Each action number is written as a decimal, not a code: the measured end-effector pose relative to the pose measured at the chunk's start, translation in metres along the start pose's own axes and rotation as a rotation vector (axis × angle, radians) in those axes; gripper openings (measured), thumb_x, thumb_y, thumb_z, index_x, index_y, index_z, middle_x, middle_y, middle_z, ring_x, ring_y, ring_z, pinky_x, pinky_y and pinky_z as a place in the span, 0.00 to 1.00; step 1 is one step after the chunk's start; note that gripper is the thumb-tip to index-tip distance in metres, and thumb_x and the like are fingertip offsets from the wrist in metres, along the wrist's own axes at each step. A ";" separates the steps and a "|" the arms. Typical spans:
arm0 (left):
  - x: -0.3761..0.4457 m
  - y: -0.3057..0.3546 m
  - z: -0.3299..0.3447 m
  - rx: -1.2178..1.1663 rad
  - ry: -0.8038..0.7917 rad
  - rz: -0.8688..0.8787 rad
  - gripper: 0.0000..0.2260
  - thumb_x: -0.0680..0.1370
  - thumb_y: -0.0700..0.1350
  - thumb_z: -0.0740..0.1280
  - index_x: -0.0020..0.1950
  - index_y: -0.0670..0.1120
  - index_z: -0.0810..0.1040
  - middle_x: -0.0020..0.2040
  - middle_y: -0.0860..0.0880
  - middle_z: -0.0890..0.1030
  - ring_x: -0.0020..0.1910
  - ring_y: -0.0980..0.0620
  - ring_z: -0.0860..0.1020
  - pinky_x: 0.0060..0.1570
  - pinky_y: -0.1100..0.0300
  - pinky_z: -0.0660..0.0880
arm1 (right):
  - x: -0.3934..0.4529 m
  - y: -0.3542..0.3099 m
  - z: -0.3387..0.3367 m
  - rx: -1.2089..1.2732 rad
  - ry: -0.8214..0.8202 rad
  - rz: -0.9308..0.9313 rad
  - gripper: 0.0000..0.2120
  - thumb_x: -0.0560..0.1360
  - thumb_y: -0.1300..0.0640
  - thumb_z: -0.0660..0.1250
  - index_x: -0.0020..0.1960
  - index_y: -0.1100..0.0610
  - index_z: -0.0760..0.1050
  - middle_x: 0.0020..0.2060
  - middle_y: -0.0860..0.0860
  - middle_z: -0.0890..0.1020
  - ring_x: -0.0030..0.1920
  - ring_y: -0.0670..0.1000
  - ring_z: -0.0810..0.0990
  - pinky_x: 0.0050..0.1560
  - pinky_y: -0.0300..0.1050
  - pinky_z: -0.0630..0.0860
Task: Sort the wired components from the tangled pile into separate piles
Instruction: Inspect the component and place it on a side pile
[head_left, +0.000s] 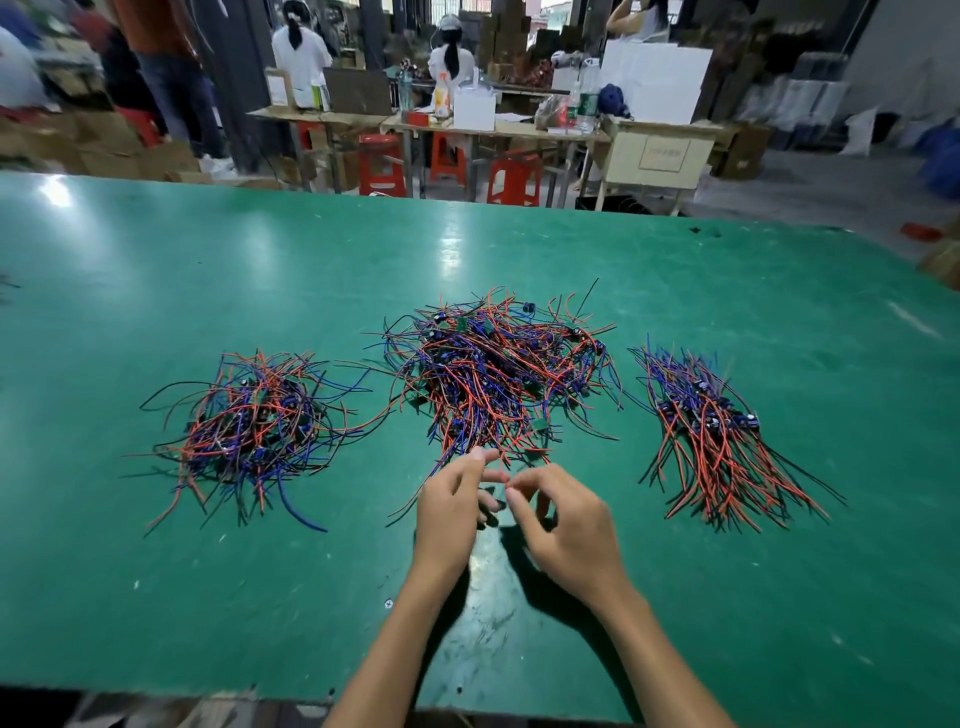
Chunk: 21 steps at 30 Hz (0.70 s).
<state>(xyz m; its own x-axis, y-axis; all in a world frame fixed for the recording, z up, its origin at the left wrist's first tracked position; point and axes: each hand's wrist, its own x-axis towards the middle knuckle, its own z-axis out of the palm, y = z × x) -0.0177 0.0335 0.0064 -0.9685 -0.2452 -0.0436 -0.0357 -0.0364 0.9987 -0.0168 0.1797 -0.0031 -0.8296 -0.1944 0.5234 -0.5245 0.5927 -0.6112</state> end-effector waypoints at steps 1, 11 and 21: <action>0.003 0.002 0.001 -0.031 -0.035 -0.037 0.11 0.83 0.49 0.64 0.48 0.49 0.85 0.42 0.46 0.86 0.31 0.52 0.78 0.32 0.62 0.74 | -0.003 -0.001 0.001 -0.018 -0.042 -0.047 0.01 0.78 0.55 0.72 0.49 0.51 0.80 0.46 0.41 0.82 0.44 0.43 0.80 0.45 0.42 0.77; -0.008 -0.004 -0.009 -0.052 -0.184 0.047 0.06 0.78 0.39 0.72 0.53 0.46 0.87 0.40 0.46 0.87 0.40 0.57 0.85 0.38 0.70 0.75 | 0.011 0.009 -0.005 -0.188 0.056 0.542 0.26 0.81 0.36 0.53 0.39 0.46 0.82 0.38 0.43 0.84 0.47 0.49 0.75 0.53 0.46 0.60; -0.011 -0.002 -0.020 -0.013 -0.459 0.024 0.09 0.75 0.50 0.75 0.50 0.47 0.88 0.42 0.43 0.87 0.39 0.53 0.80 0.44 0.61 0.75 | 0.008 0.023 -0.016 0.669 0.180 0.599 0.01 0.76 0.57 0.74 0.47 0.54 0.85 0.41 0.45 0.87 0.42 0.40 0.83 0.45 0.32 0.76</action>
<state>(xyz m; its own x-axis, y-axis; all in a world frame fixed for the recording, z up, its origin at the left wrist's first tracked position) -0.0023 0.0167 0.0039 -0.9780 0.2087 -0.0012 -0.0116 -0.0489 0.9987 -0.0325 0.2044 -0.0039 -0.9858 0.1576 0.0578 -0.0636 -0.0324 -0.9974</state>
